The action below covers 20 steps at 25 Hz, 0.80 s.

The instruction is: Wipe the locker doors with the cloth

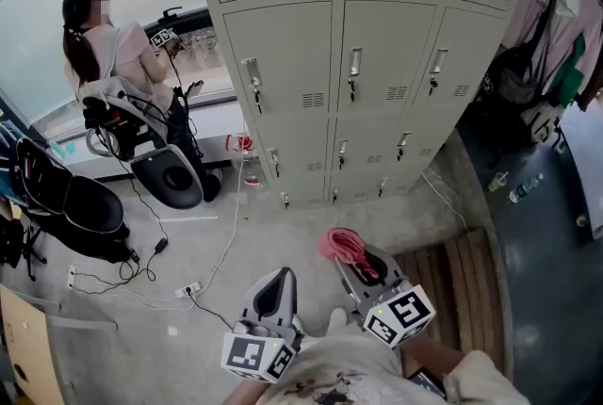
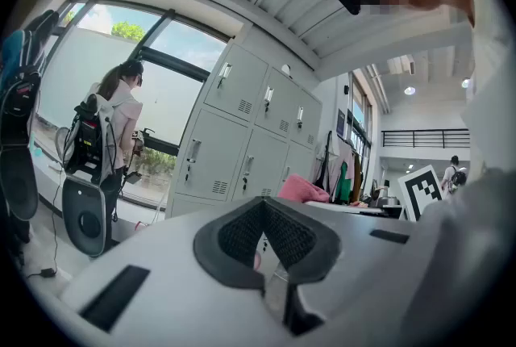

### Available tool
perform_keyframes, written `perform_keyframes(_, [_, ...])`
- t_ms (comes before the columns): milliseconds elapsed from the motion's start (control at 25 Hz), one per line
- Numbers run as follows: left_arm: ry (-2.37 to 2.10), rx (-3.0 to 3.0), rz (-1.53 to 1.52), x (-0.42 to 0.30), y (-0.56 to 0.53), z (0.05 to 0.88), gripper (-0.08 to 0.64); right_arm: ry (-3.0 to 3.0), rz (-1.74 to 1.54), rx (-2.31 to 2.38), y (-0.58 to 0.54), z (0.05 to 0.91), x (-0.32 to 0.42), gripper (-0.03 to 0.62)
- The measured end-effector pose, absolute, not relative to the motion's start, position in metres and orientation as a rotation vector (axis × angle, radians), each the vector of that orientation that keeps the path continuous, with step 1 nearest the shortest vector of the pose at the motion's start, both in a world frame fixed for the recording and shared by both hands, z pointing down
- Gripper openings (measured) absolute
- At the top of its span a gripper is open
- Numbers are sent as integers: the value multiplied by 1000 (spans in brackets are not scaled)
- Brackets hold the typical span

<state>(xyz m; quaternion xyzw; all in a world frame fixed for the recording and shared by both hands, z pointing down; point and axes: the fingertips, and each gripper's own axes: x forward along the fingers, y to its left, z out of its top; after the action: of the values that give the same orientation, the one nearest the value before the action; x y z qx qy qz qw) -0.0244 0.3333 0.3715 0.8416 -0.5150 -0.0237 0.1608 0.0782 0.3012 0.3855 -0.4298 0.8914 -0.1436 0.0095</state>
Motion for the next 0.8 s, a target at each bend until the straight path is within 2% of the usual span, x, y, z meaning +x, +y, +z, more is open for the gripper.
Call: perform_keyframes(800, [-1526, 2347, -50, 16, 305, 387, 6, 2798, -470, -1246, 278, 395, 119, 114])
